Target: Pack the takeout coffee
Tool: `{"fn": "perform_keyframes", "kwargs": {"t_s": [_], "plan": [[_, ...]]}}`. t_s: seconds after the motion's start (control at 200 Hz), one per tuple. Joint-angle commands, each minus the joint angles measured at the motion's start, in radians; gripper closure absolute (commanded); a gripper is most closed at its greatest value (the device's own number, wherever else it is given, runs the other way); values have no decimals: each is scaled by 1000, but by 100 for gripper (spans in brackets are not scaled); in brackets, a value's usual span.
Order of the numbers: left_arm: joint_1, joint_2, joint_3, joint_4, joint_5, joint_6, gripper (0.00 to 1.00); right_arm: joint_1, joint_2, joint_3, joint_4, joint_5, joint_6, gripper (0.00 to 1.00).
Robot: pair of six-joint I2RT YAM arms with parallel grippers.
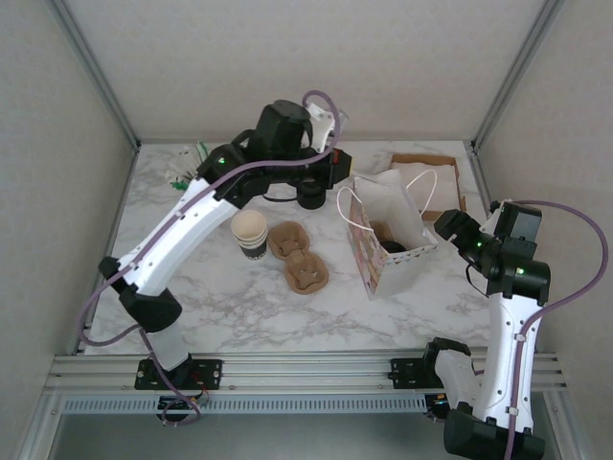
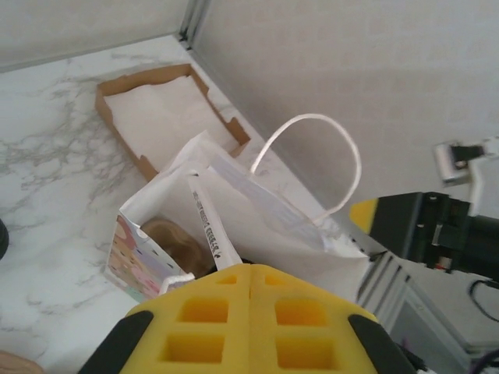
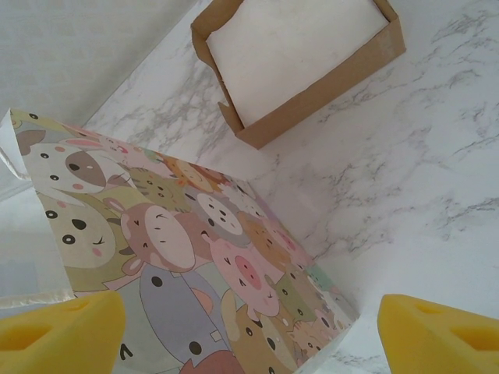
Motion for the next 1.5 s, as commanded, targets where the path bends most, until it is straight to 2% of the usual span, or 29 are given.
{"fn": "perform_keyframes", "kwargs": {"t_s": [0.0, 0.18, 0.456, 0.671, 0.786, 0.941, 1.076, 1.167, 1.352, 1.492], "plan": [[-23, 70, 89, -65, -82, 38, 100, -7, -11, 2, -14, 12, 0, 15], [-44, 204, 207, -101, -118, 53, 100, -7, 2, -10, -12, 25, 4, 15], [-50, 363, 278, -84, -162, 68, 99, -6, 43, -9, 3, 18, 18, 14], [-44, 433, 307, -44, -226, 73, 83, -8, 57, -26, 21, 17, 21, 14], [-39, 439, 310, -17, -225, 70, 77, -8, 61, -46, 37, 16, 29, 14], [-36, 429, 312, 14, -218, 64, 54, -8, 65, -63, 52, 17, 38, 14], [-37, 406, 313, 32, -210, 58, 46, -9, 71, -54, 50, 25, 37, 14], [-37, 392, 313, 42, -201, 55, 34, -8, 75, -45, 47, 30, 35, 14], [-37, 361, 310, 50, -210, 51, 19, -12, 79, -35, 44, 36, 34, 14], [-36, 329, 279, 57, -244, 58, 16, -24, 84, -35, 48, 33, 34, 14]]}}
